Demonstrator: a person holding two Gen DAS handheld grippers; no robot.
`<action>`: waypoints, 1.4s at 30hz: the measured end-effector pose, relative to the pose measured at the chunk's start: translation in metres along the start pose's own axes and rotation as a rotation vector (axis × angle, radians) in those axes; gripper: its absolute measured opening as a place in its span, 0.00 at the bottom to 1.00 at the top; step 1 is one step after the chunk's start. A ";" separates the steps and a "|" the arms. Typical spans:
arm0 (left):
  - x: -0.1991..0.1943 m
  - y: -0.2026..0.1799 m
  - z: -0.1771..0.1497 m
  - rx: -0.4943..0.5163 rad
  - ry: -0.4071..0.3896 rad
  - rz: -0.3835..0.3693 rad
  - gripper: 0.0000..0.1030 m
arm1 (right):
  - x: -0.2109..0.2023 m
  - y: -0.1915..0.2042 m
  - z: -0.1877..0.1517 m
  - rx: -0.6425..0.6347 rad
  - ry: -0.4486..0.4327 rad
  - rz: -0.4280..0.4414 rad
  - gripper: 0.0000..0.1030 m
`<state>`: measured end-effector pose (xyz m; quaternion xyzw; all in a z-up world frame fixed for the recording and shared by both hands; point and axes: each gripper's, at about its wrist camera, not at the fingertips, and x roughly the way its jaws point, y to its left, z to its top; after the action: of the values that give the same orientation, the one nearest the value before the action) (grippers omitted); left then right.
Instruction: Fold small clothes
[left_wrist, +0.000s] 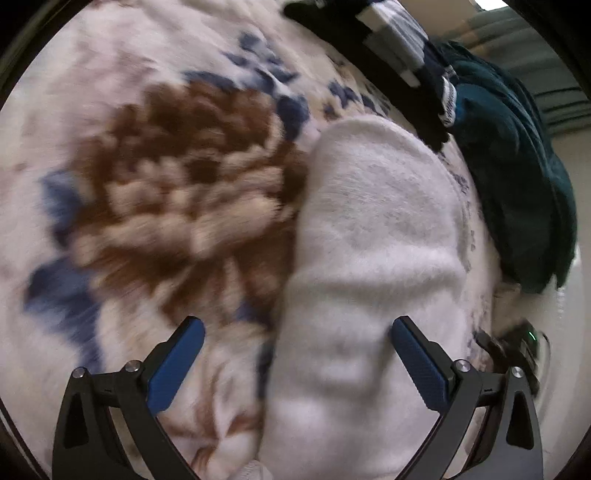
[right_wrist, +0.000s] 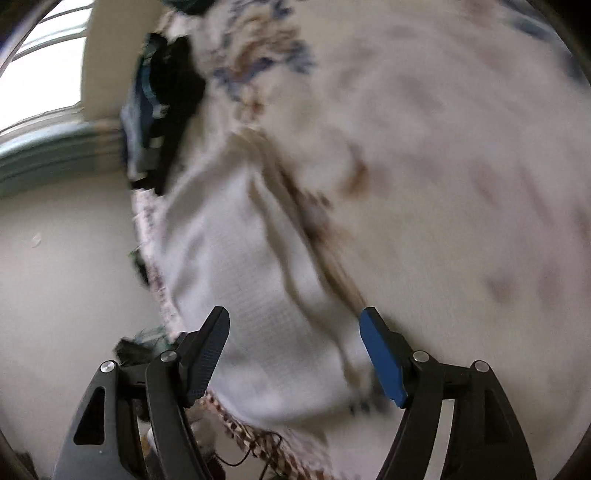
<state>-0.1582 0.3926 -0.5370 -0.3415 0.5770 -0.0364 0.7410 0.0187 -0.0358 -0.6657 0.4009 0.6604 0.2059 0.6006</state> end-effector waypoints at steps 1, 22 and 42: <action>0.003 -0.004 0.003 0.006 -0.003 -0.040 1.00 | 0.012 0.001 0.016 -0.034 0.023 0.018 0.74; 0.002 -0.054 0.011 0.088 -0.070 -0.167 0.28 | 0.114 0.059 0.022 -0.278 0.298 0.118 0.35; -0.068 -0.184 0.276 0.352 -0.156 -0.167 0.27 | 0.053 0.254 0.121 -0.319 -0.028 0.158 0.31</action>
<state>0.1246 0.4101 -0.3515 -0.2552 0.4725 -0.1713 0.8260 0.2088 0.1307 -0.5313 0.3540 0.5774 0.3491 0.6476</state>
